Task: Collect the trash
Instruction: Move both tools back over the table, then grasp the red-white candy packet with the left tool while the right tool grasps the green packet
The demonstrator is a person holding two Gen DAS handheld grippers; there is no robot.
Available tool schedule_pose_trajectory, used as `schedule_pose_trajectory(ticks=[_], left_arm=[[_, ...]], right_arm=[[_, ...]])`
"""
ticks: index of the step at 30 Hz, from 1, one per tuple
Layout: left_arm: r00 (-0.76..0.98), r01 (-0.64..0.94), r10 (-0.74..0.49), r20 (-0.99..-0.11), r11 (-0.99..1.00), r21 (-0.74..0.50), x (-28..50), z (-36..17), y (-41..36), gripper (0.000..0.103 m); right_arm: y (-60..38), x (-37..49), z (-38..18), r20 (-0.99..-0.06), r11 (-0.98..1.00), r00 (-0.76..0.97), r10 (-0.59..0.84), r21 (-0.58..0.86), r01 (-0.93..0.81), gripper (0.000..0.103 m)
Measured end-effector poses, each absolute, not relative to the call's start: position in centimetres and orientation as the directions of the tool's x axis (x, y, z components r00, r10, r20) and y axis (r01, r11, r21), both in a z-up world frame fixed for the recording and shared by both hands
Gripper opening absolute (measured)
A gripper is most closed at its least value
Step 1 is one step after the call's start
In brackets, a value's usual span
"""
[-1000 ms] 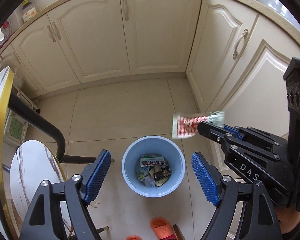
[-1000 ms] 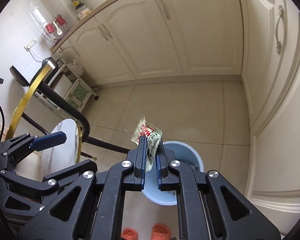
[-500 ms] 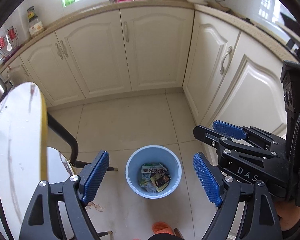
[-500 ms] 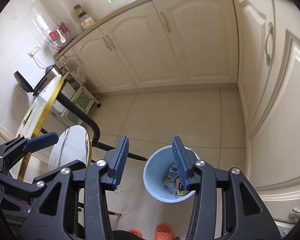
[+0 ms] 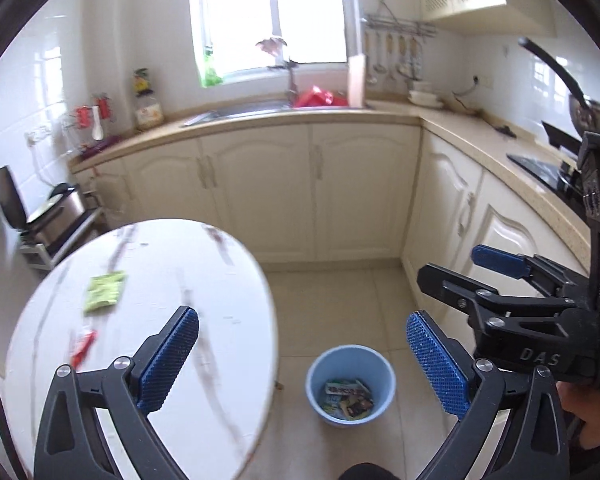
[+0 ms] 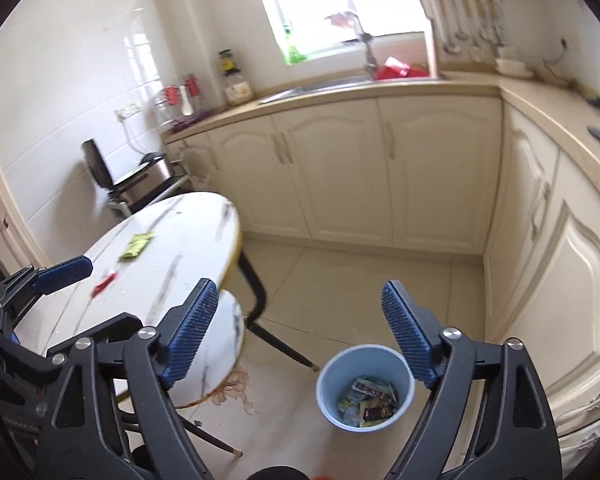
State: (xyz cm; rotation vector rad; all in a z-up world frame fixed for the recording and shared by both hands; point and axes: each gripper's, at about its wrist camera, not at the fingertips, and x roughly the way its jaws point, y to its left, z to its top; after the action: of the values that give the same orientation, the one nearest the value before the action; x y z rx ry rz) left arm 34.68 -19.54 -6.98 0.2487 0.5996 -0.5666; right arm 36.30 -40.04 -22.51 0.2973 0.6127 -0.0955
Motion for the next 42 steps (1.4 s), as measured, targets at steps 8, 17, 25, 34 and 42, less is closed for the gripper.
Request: schedule_pose_trajectory(ticks=[8, 17, 25, 34, 42], left_arm=[[0.743, 0.396, -0.261, -0.617, 0.914, 0.091, 35.6, -7.9, -8.8, 0.102], [0.68, 0.263, -0.124, -0.722, 0.961, 0.083, 41.6, -10.7, -2.2, 0.102], [0.598, 0.254, -0.102, -0.795, 0.965, 0.067, 49.1, -13.0, -1.5, 0.1], [0.531, 0.302, -0.192, -0.825, 0.953, -0.027, 54.9, -14.8, -0.3, 0.068], [0.525, 0.334, -0.245, -0.815, 0.94, -0.067, 55.1, -14.8, 0.3, 0.018]], right_arm=[[-30.4, 42.5, -20.9, -0.609, 0.983, 0.784, 0.12, 0.181, -0.009, 0.09], [-22.5, 51.4, -23.9, -0.709, 0.984, 0.683, 0.175, 0.11, -0.139, 0.09], [-19.5, 58.2, -27.1, -0.779, 0.979, 0.61, 0.146, 0.025, -0.201, 0.09], [-16.3, 64.0, -28.6, -0.8, 0.945, 0.57, 0.185, -0.013, -0.326, 0.09], [-12.2, 68.3, -30.0, -0.82, 0.9, 0.534, 0.209, -0.053, -0.433, 0.09]])
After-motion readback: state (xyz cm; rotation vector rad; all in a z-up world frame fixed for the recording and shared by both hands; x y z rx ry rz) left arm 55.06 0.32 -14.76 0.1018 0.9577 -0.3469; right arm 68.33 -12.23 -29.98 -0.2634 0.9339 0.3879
